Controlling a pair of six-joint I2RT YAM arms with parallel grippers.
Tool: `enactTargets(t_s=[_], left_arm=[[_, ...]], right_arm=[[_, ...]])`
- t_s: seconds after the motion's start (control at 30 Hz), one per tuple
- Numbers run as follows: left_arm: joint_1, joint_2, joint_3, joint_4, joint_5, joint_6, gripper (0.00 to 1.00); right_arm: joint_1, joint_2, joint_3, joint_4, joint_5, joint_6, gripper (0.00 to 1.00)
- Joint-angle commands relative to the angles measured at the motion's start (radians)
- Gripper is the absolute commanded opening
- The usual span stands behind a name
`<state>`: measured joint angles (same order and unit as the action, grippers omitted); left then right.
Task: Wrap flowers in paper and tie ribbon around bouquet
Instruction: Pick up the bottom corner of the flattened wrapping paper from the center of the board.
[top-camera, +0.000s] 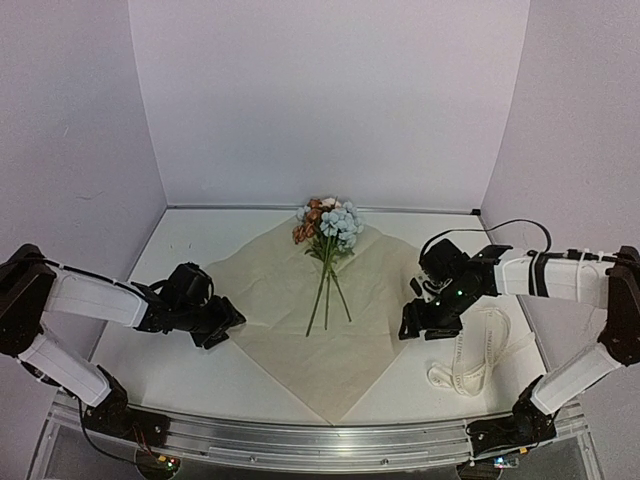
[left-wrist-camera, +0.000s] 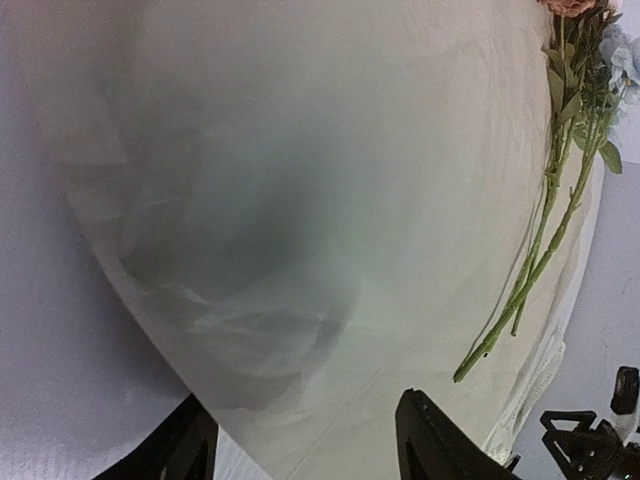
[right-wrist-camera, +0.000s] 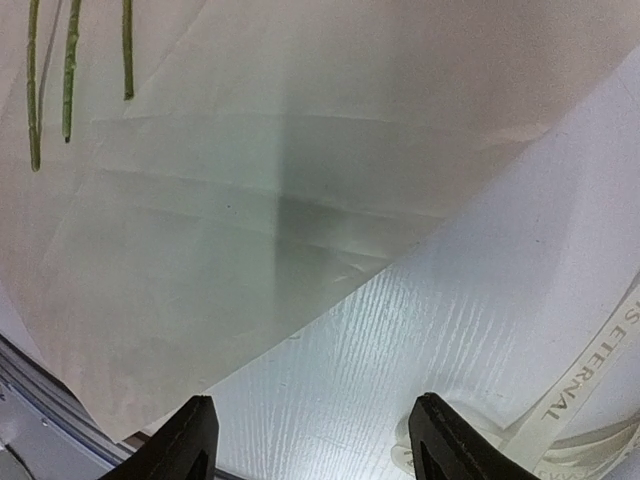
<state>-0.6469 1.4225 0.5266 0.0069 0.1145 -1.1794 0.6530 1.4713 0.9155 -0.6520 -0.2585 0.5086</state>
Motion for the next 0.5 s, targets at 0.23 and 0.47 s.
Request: enactTargets(t_s=[0.23,0.47], left_arm=[[0.0,0.056,0.004,0.06,0.087,-0.054,0.12],[0.074,0.008,0.011,-0.026,0.197,-0.034,0.0]], right_arm=[[0.15,-0.053,-0.044,0.152,0.11,-0.354,0.68],[0.265,-0.1,-0.226,0.493,0.066,-0.642,0.74]])
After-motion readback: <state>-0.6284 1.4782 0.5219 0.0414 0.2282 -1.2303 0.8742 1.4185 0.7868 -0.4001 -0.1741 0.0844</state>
